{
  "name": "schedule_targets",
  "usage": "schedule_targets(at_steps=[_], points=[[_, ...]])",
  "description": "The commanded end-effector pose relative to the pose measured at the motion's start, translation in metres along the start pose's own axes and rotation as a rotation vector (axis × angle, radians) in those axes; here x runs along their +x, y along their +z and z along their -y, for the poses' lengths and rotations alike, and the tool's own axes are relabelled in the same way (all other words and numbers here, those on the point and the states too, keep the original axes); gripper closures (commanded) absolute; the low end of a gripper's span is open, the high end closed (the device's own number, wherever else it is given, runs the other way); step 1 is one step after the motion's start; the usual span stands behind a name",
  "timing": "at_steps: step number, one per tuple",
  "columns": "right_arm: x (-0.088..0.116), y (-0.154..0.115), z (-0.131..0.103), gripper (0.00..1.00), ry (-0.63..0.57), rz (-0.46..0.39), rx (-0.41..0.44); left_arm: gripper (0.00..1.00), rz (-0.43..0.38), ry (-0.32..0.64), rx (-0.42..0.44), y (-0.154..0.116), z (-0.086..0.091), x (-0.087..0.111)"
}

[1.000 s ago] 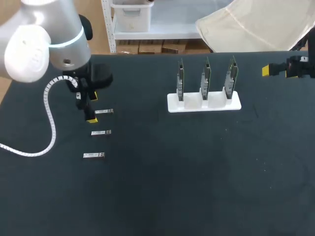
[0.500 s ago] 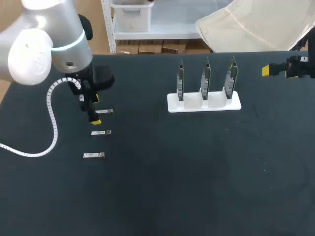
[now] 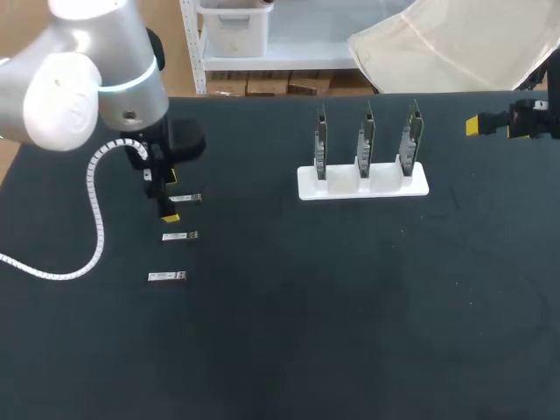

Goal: Pick up the optical module with the left hand, and insert it into the network port with the right hand.

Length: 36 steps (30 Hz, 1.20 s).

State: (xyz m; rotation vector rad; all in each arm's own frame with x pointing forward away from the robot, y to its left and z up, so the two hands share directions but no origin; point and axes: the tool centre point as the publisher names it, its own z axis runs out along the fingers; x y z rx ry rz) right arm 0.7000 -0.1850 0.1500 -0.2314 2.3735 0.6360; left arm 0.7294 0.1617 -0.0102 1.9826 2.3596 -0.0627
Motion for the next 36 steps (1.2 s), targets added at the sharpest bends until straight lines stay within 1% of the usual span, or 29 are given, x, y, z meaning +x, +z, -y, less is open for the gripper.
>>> schedule_targets(at_steps=[1,4,11,18,20,29,36], points=[[0.0,0.0,0.0,0.0,0.0,0.0,0.0,0.0,-0.011,-0.002,0.0,0.0015,-0.002,-0.0019],[0.0,0.0,0.0,0.0,0.0,0.0,0.0,0.0,-0.029,0.0,-0.018,0.0023,-0.002,-0.0016],[0.0,0.0,0.0,0.0,0.0,0.0,0.0,0.0,-0.038,0.013,-0.032,0.0036,-0.0011,-0.0021],[0.0,0.0,0.0,0.0,0.0,0.0,0.0,0.0,-0.055,0.016,-0.023,0.0074,0.0,-0.0022],[0.0,0.0,0.0,0.0,0.0,0.0,0.0,0.0,-0.044,0.002,-0.013,0.0069,-0.0003,-0.0019],[0.0,0.0,0.0,0.0,0.0,0.0,0.0,0.0,-0.06,0.002,-0.014,0.0077,-0.0027,-0.0011],[0.0,0.0,0.0,0.0,0.0,0.0,0.0,0.0,-0.059,0.006,-0.008,0.0088,-0.0031,-0.0028]])
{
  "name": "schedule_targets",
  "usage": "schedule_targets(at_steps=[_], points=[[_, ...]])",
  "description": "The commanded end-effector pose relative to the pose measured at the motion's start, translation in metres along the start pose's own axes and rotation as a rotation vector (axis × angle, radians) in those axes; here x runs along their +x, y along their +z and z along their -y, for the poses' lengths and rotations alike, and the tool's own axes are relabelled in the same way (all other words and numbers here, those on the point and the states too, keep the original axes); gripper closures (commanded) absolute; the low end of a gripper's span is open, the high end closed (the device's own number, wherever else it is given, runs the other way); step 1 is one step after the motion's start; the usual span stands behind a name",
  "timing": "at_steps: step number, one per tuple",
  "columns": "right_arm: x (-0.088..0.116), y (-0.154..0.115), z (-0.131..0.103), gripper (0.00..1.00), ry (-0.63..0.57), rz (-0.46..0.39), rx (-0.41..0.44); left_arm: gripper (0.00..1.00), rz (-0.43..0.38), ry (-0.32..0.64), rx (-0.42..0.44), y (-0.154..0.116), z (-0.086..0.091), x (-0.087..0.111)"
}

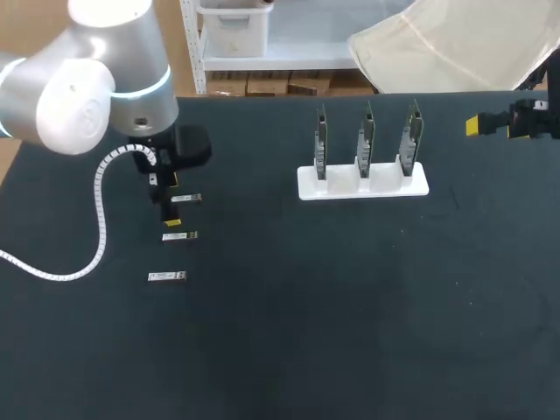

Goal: Pick up the optical module with the left hand, and insert it into the network port with the right hand.

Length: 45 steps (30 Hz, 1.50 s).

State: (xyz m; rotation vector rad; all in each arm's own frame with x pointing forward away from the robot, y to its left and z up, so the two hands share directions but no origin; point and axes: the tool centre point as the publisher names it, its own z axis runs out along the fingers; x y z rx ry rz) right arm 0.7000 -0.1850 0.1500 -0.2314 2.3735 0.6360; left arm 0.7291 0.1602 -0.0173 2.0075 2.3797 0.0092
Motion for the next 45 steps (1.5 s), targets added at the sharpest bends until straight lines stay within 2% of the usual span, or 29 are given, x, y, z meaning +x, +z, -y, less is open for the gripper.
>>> schedule_targets(at_steps=[1,5,6,7,8,9,22,32,35,38,41,43,45], points=[[0.0,0.0,0.0,0.0,0.0,0.0,0.0,0.0,-0.004,0.001,0.01,0.002,-0.004,-0.002],[0.0,0.0,0.0,0.0,0.0,0.0,0.0,0.0,0.011,-0.004,0.016,0.003,-0.003,-0.002],[0.0,0.0,0.0,0.0,0.0,0.0,0.0,0.45,0.015,-0.005,0.017,0.003,-0.003,-0.002],[0.0,0.0,0.0,0.0,0.0,0.0,0.0,0.62,0.016,-0.006,0.016,0.003,-0.003,-0.002],[0.0,0.0,0.0,0.0,0.0,0.0,0.0,0.74,0.017,-0.005,0.016,0.003,-0.003,-0.002],[0.0,0.0,0.0,0.0,0.0,0.0,0.0,1.0,0.018,-0.006,0.016,0.003,-0.003,-0.002],[0.0,0.0,0.0,0.0,0.0,0.0,0.0,1.0,0.015,-0.013,0.013,0.004,0.0,0.002],[0.0,0.0,0.0,0.0,0.0,0.0,0.0,1.0,0.041,-0.031,-0.016,-0.007,0.001,0.002],[0.0,0.0,0.0,0.0,0.0,0.0,0.0,1.0,0.098,-0.06,-0.02,-0.018,-0.002,-0.001],[0.0,0.0,0.0,0.0,0.0,0.0,0.0,1.0,0.198,-0.092,-0.038,-0.041,-0.007,-0.009],[0.0,0.0,0.0,0.0,0.0,0.0,0.0,1.0,0.339,-0.121,-0.051,-0.067,-0.014,-0.021],[0.0,0.0,0.0,0.0,0.0,0.0,0.0,1.0,0.471,-0.157,-0.033,-0.086,-0.019,-0.03],[0.0,0.0,0.0,0.0,0.0,0.0,0.0,1.0,0.564,-0.17,-0.028,-0.105,-0.023,-0.039]])
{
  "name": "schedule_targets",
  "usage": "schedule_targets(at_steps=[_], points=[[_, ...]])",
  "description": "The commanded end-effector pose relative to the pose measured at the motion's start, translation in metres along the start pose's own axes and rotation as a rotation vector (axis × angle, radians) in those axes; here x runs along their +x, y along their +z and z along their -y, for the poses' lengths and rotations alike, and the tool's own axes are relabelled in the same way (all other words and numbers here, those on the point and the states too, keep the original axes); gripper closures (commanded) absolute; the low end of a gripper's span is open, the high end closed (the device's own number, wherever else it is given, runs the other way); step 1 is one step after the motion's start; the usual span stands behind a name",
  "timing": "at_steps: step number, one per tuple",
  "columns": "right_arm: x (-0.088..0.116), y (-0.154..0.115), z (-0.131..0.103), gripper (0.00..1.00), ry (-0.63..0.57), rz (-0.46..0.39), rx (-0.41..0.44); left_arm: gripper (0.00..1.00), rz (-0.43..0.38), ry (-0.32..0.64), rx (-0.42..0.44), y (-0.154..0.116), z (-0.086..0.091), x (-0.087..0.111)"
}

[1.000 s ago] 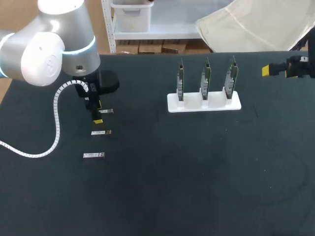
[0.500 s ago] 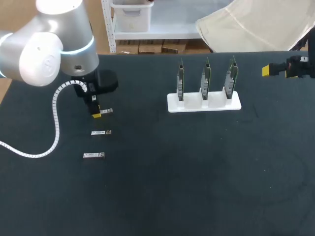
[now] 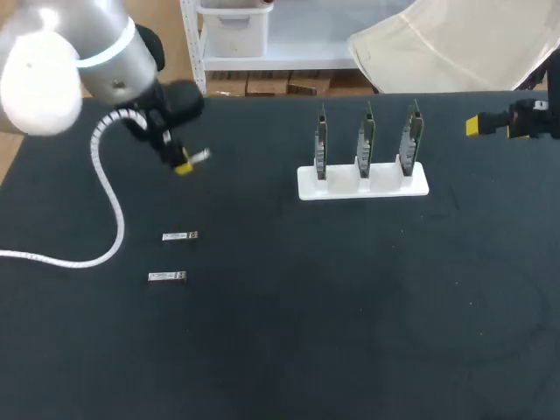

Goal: Pick up the optical module with the left hand, and insert it into the network port with the right hand.

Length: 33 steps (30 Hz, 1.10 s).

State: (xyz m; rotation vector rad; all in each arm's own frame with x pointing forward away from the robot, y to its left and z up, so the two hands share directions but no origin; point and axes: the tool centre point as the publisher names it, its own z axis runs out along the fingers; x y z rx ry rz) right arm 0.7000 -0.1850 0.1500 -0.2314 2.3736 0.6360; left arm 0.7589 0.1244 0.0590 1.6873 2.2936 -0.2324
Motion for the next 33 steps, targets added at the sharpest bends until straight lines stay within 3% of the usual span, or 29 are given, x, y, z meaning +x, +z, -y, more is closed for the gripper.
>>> schedule_targets(at_steps=[1,4,8,26,27,33], points=[[0.0,0.0,0.0,0.0,0.0,0.0,0.0,1.0,0.313,-0.04,0.022,-0.037,0.0,-0.014],[0.0,0.0,0.0,0.0,0.0,0.0,0.0,1.0,0.446,-0.025,0.023,-0.061,-0.001,-0.036],[0.0,0.0,0.0,0.0,0.0,0.0,0.0,1.0,0.59,-0.025,0.041,-0.085,-0.004,-0.051],[0.0,0.0,0.0,0.0,0.0,0.0,0.0,1.0,0.59,-0.025,0.041,-0.085,-0.004,-0.051],[0.0,0.0,0.0,0.0,0.0,0.0,0.0,1.0,0.589,-0.019,0.048,-0.086,-0.001,-0.058],[0.0,0.0,0.0,0.0,0.0,0.0,0.0,1.0,0.76,0.022,0.096,-0.094,0.006,-0.114]])
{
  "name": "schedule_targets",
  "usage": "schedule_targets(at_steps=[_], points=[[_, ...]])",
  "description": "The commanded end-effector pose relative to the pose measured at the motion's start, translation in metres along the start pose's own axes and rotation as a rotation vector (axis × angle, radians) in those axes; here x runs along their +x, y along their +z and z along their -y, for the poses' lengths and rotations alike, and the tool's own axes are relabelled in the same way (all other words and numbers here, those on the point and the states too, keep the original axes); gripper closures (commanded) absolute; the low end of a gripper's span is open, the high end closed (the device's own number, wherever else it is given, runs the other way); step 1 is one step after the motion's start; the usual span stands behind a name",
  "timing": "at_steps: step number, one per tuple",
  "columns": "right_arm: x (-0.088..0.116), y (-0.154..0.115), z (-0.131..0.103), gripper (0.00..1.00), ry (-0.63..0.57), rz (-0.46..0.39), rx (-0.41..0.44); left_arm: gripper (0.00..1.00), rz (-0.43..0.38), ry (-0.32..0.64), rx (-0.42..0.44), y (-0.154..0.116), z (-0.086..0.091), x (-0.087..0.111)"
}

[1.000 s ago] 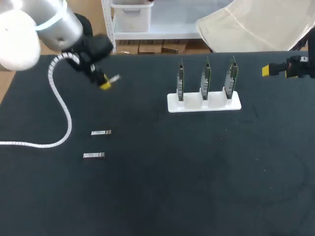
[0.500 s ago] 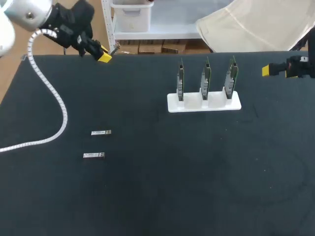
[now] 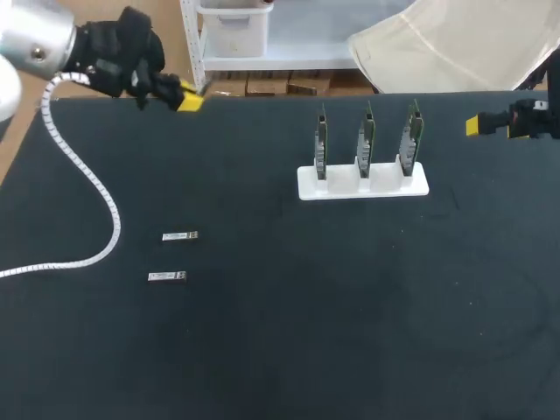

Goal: Pick up the optical module with the left hand, and insert it into the network port with the right hand.

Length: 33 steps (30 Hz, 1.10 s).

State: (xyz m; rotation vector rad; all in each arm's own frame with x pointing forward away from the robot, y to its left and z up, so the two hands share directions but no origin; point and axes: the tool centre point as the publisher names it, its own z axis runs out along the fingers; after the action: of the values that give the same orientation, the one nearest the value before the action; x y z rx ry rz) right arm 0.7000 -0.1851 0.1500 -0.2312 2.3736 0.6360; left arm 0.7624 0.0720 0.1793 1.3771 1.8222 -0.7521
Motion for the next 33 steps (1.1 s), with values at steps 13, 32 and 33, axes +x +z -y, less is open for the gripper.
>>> schedule_targets(at_steps=[13,32,33], points=[[0.0,0.0,0.0,0.0,0.0,0.0,0.0,1.0,0.383,0.142,0.143,0.063,0.009,-0.104],[0.0,0.0,0.0,0.0,0.0,0.0,0.0,1.0,0.467,0.13,0.281,0.115,0.021,-0.113],[0.0,0.0,0.0,0.0,0.0,0.0,0.0,1.0,0.467,0.134,0.282,0.116,0.021,-0.113]])
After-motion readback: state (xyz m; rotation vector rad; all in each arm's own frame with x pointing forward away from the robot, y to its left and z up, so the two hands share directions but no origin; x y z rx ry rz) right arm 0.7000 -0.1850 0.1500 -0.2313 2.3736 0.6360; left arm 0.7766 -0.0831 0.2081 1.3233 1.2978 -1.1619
